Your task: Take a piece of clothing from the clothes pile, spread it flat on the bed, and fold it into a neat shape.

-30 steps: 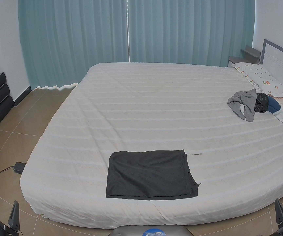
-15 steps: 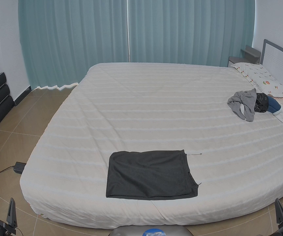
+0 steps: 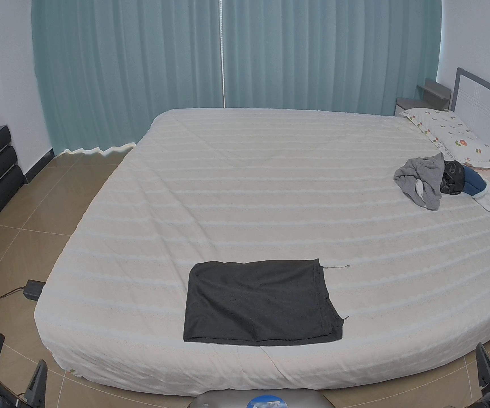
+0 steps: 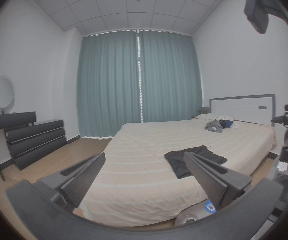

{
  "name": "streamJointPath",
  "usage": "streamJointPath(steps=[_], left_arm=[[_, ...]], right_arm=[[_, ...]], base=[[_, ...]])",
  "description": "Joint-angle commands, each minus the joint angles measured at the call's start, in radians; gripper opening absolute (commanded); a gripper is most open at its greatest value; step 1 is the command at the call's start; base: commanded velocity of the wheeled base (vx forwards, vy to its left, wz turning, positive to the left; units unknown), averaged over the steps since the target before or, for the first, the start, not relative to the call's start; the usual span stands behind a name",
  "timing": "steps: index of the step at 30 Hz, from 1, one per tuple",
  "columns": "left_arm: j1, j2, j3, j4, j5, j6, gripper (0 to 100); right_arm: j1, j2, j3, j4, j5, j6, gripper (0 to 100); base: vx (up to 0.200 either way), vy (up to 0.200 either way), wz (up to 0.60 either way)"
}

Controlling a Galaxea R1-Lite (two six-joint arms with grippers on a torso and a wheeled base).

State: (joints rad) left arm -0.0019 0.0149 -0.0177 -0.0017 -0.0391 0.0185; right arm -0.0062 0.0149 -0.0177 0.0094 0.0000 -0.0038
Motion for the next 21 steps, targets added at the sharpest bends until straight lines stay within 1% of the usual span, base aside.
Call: streamJointPath(steps=[1,21], left_arm=[[0.0,-0.01,0.015,0.003,0.008,-0.009,100],[0.0,-0.01,0.015,0.003,0.015,-0.014,100]], right_arm=[[0.0,-0.012,0.012,0.0,0.003,-0.004,100],[0.003,-0.012,0.012,0.0,0.003,0.001,100]], base=[[0.0,0.0,0.0],[0.0,0.0,0.0]])
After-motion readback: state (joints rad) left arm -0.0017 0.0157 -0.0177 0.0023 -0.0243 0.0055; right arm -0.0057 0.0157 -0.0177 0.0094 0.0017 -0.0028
